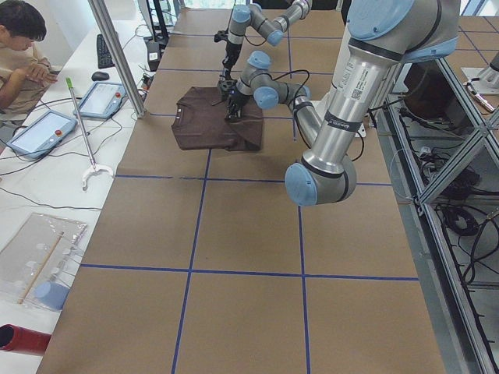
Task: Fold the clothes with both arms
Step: 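Lift the hem with both grippers and fold it up onto the collar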
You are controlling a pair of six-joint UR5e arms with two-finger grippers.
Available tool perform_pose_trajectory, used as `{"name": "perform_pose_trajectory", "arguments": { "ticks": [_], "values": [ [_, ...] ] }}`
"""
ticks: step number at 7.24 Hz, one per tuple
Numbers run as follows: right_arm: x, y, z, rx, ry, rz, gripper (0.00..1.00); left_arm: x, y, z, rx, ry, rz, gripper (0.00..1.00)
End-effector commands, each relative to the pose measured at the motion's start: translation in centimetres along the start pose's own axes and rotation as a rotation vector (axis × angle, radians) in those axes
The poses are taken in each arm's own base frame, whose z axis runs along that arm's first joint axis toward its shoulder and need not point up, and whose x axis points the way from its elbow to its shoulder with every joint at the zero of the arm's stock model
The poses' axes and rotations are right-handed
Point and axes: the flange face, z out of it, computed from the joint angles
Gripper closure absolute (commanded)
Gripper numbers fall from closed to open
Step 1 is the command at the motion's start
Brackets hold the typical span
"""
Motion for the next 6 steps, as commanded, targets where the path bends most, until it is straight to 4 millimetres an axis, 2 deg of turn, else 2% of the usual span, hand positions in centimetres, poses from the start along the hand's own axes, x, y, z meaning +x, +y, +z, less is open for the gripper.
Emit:
{"name": "perform_pose_trajectory", "arguments": {
  "ticks": [1, 2, 4, 5, 6],
  "values": [
    [-4.6, -5.2, 3.8, 0.030, 0.066, 0.026, 1.00, 1.1, -4.7, 6.4, 0.055, -0.026, -0.020, 1.00],
    [-4.0, -6.9, 6.9, 0.041, 0.022, 0.021, 1.00, 1.1, -6.6, 9.8, 0.090, -0.026, -0.030, 1.00],
    [-3.5, -8.5, 10.1, 0.055, 0.032, 0.022, 1.00, -1.9, -7.8, 16.2, 0.154, -0.037, -0.004, 1.00],
    [-3.4, -9.6, 10.4, 0.071, 0.009, 0.014, 1.00, -2.6, -8.6, 16.9, 0.164, -0.026, 0.016, 1.00],
    [-3.5, -10.1, 10.2, 0.075, 0.005, 0.019, 1.00, -1.8, -8.7, 16.5, 0.166, -0.015, 0.026, 0.86]
  ]
}}
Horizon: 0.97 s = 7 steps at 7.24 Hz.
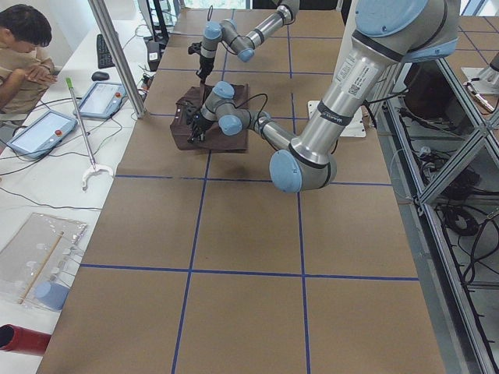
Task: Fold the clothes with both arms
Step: 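Release the hem and raise both grippers away from the folded shirt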
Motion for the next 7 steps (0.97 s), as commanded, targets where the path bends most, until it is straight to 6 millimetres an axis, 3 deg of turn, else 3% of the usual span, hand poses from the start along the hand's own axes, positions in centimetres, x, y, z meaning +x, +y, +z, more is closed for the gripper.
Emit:
{"name": "perform_pose_trajectory", "arguments": {
  "ticks": [1, 2, 3, 4, 6, 7],
  "values": [
    [-1.1, -0.9, -0.5, 0.014, -0.024, -0.002, 0.93, 0.2, -0.4, 0.5, 0.009, 0.015, 0.012, 0.68],
    [-1.9, -0.9, -0.9, 0.021, -0.031, -0.004, 0.60, 0.2, -0.4, 0.5, 0.009, 0.015, 0.014, 0.51],
    [-3.0, -1.2, -0.7, 0.049, -0.024, -0.002, 0.49, 0.0, -0.6, 0.5, 0.012, 0.014, 0.013, 0.41],
    [-3.9, -1.2, -0.9, 0.058, -0.028, -0.002, 0.23, -0.5, -0.7, 0.2, 0.018, 0.050, 0.013, 0.41],
    [-3.3, 0.2, -2.4, 0.035, -0.069, 0.000, 0.03, 0.0, -1.7, -2.6, 0.028, 0.121, -0.007, 0.40],
    [-0.5, 4.6, -3.5, -0.064, -0.109, 0.048, 0.02, -0.9, -1.7, -3.7, 0.033, 0.138, -0.013, 0.39]
  ]
}}
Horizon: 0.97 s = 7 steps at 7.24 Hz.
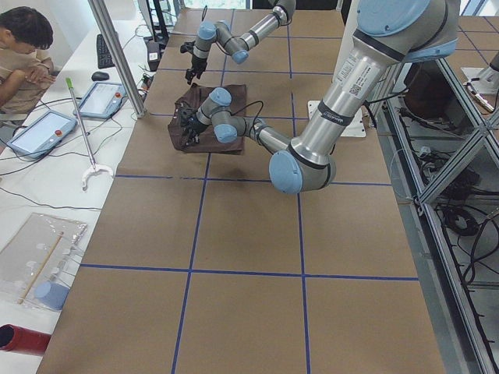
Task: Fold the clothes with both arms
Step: 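Release the hem and raise both grippers away from the folded shirt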
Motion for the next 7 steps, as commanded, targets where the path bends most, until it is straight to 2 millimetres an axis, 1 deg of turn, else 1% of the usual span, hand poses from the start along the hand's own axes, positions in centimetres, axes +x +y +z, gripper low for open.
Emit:
{"name": "perform_pose_trajectory", "arguments": {
  "ticks": [1, 2, 3, 4, 5, 6, 7],
  "values": [
    [6.3, 8.6, -3.1, -0.156, -0.061, 0.078, 0.02, -1.0, -0.1, -3.0, 0.006, 0.043, -0.010, 0.38],
    [8.5, 11.3, -4.9, -0.186, -0.073, 0.092, 0.02, -1.1, 0.0, -2.9, 0.003, 0.043, -0.009, 0.38],
    [12.3, 13.3, -5.0, -0.203, -0.050, 0.094, 0.02, -1.7, -0.1, -2.8, 0.005, 0.035, -0.004, 0.38],
    [14.1, 14.0, -5.4, -0.193, -0.046, 0.087, 0.03, -2.0, 0.0, -2.5, 0.004, 0.029, -0.003, 0.38],
    [15.9, 14.9, -4.2, -0.197, -0.016, 0.082, 0.06, -2.0, 0.0, -2.6, 0.003, 0.031, -0.006, 0.38],
    [16.7, 15.7, -3.3, -0.196, 0.004, 0.072, 0.11, -2.2, 0.1, -2.5, 0.002, 0.028, -0.006, 0.38],
    [16.3, 15.9, -3.5, -0.198, -0.003, 0.070, 0.23, -2.2, 0.1, -2.5, 0.002, 0.028, -0.004, 0.38]
  ]
}}
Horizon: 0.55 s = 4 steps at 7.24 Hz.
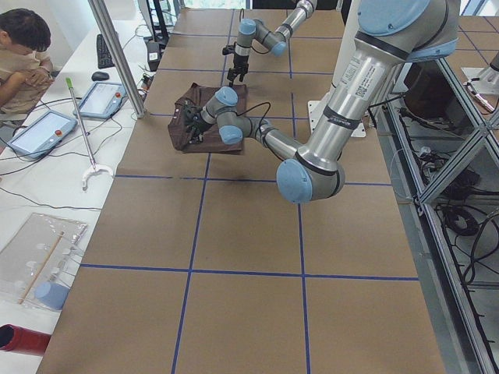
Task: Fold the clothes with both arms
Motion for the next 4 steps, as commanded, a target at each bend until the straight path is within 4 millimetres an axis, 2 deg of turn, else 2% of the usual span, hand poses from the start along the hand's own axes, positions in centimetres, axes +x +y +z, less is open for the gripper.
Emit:
{"name": "perform_pose_trajectory", "arguments": {
  "ticks": [1, 2, 3, 4],
  "values": [
    [0.28, 0.88, 0.46, -0.006, 0.006, -0.008, 0.38, -0.09, 0.01, 0.02, 0.001, -0.001, 0.003, 0.38],
    [0.10, 1.05, 0.08, -0.010, 0.001, -0.009, 0.70, -0.17, 0.03, 0.11, 0.000, -0.006, 0.003, 0.38],
    [0.27, 1.12, 0.16, -0.015, 0.002, -0.012, 0.90, -0.22, 0.04, 0.18, 0.000, -0.007, 0.003, 0.38],
    [-0.03, 1.19, -0.05, -0.019, -0.003, -0.014, 1.00, -0.41, -0.04, 0.25, 0.001, -0.011, 0.004, 0.39]
  ]
}}
